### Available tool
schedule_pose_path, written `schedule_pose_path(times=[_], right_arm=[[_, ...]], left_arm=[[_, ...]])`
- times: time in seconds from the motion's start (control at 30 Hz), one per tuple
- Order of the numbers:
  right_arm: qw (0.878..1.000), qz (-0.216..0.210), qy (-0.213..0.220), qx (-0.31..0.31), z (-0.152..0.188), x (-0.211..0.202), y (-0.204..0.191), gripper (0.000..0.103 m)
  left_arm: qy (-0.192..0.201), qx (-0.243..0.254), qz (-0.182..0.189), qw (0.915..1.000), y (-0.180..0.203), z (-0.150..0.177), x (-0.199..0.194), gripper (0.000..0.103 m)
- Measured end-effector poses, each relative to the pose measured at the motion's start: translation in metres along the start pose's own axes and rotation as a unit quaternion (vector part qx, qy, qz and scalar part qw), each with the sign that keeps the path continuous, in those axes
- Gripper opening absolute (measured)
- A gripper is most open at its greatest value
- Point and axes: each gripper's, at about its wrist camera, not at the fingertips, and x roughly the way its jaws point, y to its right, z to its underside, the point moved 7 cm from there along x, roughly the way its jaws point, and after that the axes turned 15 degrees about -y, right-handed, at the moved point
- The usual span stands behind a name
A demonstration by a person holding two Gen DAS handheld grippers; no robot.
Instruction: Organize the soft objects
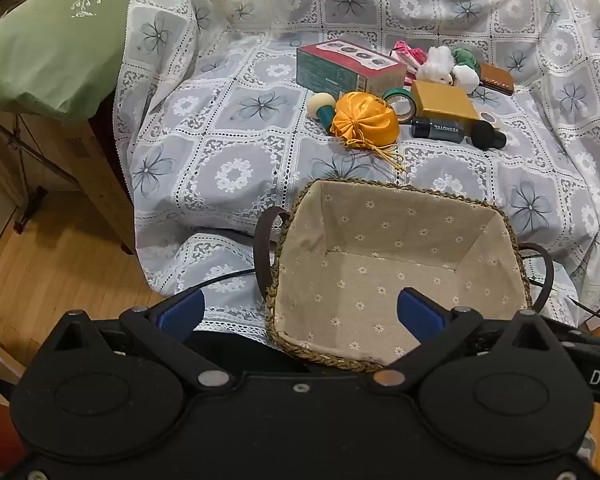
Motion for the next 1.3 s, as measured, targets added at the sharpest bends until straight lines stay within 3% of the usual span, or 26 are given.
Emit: schedule_pose_path(times=[1.3], right_arm=[[1.0, -0.003, -0.006, 0.001, 0.0014, 0.0026, -0.0016, 0.103]], left_arm=[[-0.012, 0.001, 0.004, 0.9999, 0.0024, 0.0036, 0.005, 0.1]])
